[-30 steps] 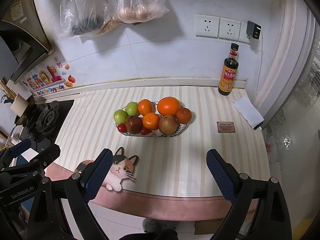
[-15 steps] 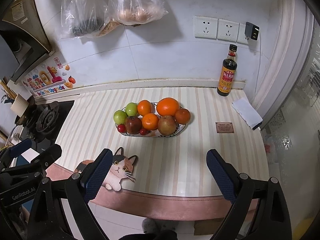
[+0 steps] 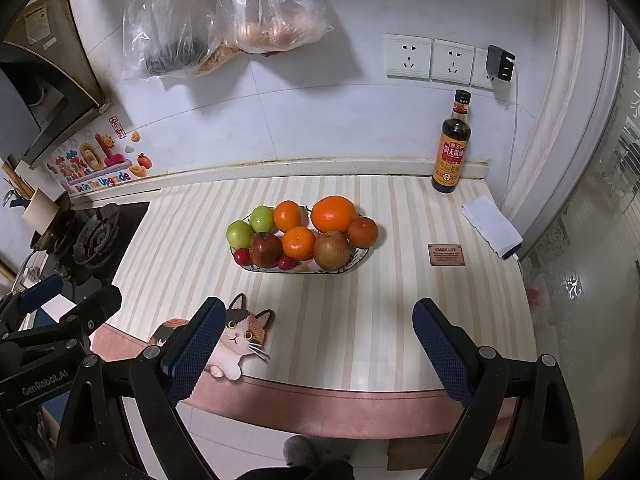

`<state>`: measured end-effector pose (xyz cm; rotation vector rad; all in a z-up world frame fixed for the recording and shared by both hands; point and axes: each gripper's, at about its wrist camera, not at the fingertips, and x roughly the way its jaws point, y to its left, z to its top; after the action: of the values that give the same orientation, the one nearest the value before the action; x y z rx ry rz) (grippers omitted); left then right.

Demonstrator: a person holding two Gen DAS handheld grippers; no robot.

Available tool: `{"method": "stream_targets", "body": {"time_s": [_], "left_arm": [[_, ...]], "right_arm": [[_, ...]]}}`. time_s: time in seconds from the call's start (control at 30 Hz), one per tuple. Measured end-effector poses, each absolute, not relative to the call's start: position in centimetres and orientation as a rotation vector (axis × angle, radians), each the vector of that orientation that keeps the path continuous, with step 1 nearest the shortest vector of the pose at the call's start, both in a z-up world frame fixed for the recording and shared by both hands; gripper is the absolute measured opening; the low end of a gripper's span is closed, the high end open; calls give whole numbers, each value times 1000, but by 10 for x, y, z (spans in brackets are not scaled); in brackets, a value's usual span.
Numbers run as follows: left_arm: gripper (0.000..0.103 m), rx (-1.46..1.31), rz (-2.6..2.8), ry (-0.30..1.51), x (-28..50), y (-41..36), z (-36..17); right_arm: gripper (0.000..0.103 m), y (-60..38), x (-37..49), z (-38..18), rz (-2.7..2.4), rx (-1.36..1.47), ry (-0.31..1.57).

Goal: Organize fruits

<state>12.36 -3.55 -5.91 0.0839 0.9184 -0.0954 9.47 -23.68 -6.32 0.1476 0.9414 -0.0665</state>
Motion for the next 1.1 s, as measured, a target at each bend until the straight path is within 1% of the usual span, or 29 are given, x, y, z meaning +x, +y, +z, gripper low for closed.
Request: {"method": "stream_targets", "body": {"time_s": [1.1], "left_arm": [[103, 83, -95, 900, 114, -32, -52]], "right_arm": [[97, -235, 87, -56, -61, 155, 936]]}}
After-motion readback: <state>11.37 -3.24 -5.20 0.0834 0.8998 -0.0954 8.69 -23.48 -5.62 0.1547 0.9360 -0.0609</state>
